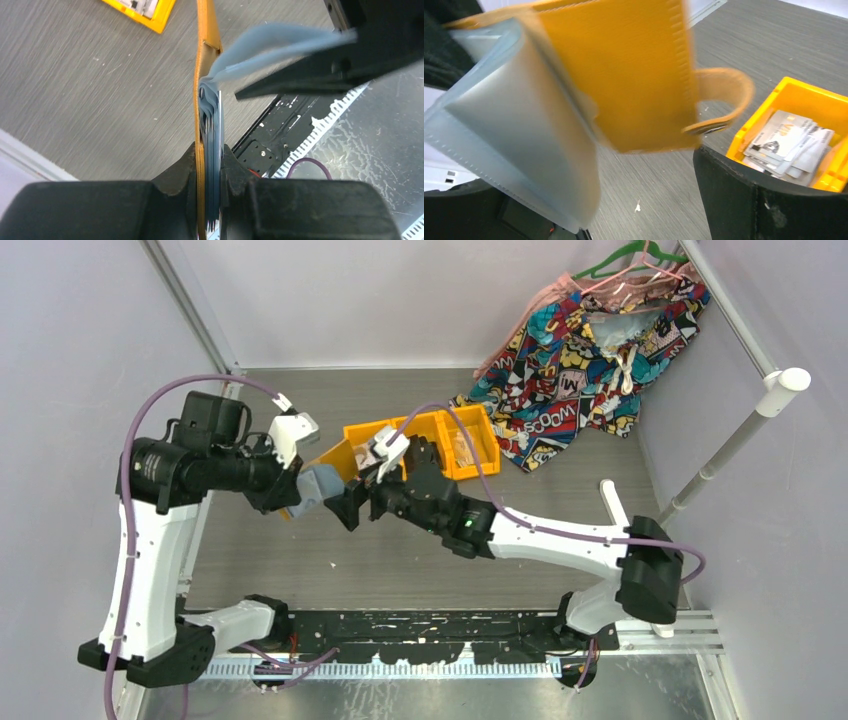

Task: Take the credit cards out of the card holder
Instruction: Remove the credit card from the card holder.

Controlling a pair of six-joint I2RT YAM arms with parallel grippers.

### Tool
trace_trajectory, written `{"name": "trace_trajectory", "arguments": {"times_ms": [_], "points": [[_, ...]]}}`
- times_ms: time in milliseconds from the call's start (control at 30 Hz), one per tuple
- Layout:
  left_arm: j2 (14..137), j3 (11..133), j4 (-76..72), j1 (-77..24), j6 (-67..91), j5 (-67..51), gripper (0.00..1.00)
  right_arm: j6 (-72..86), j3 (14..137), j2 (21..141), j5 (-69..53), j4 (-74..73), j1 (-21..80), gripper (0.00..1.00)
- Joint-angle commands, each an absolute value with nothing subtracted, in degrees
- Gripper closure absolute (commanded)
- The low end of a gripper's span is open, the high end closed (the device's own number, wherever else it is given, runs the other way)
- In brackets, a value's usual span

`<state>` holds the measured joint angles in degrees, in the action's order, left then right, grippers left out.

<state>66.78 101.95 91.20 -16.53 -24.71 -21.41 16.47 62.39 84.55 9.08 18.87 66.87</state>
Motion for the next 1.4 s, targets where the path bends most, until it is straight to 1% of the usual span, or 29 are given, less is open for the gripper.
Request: {"name": "trace_trajectory", "arguments": {"times_ms": [0, 100, 367, 567, 633, 700, 767, 800, 900, 933, 1033, 1100, 1200, 1233, 1367], "points": [[64.67, 101.83, 101.86, -16.85, -26.30, -29.62, 1.00, 15.20, 62.19, 76.67, 3.63, 18.41, 63.09, 0.01], [63.85, 101.66, 101.87, -17.49, -26.24, -31.68, 1.00, 14.46, 63.25, 74.96, 1.01, 14.53, 60.76, 0.00], [63.32, 103.01, 101.87, -18.68, -25.74, -33.03, 1.00, 13.57, 69.84, 76.12, -14.87, 6.85, 58.70, 0.01], [62.24, 102.27, 101.87, -18.98, -26.82, -33.59, 1.00, 16.17, 70.36, 75.82, -25.81, 9.61, 58.21, 0.01], [62.21, 102.09, 101.87, -19.07, -26.86, -33.48, 1.00, 16.97, 70.67, 75.60, -28.65, 10.07, 58.10, 0.04], [62.13, 102.17, 101.87, -19.07, -26.83, -33.71, 1.00, 18.19, 71.27, 75.77, -29.07, 10.02, 57.93, 0.11], [62.05, 102.38, 101.87, -19.07, -26.82, -34.03, 1.00, 19.17, 71.80, 76.25, -30.37, 10.31, 57.71, 0.23], [61.97, 102.49, 101.87, -19.07, -26.87, -34.07, 1.00, 19.61, 72.16, 76.52, -30.49, 10.11, 57.71, 0.32], [61.52, 102.80, 101.87, -19.07, -26.84, -34.26, 1.00, 21.22, 73.81, 77.60, -30.97, 9.29, 57.42, 0.66], [61.38, 102.84, 101.87, -19.09, -26.89, -34.37, 1.00, 21.73, 74.41, 77.75, -30.75, 8.86, 57.35, 0.74], [61.02, 103.17, 101.86, -19.14, -27.04, -35.10, 0.99, 23.06, 75.30, 77.55, -29.37, 7.86, 57.11, 0.77], [60.71, 103.25, 101.80, -19.16, -27.12, -36.12, 0.90, 24.24, 75.36, 76.84, -28.31, 7.85, 56.76, 0.83], [60.09, 102.56, 101.71, -19.12, -28.06, -38.69, 0.79, 26.65, 74.71, 75.27, -27.91, 8.80, 56.35, 0.97], [59.70, 102.08, 101.13, -19.15, -27.94, -39.64, 0.76, 27.69, 74.37, 74.79, -28.05, 9.43, 56.34, 0.99], [57.52, 99.56, 96.26, -19.14, -24.14, -43.61, 0.73, 33.50, 70.08, 72.21, -28.65, 16.76, 56.25, 0.99]]}}
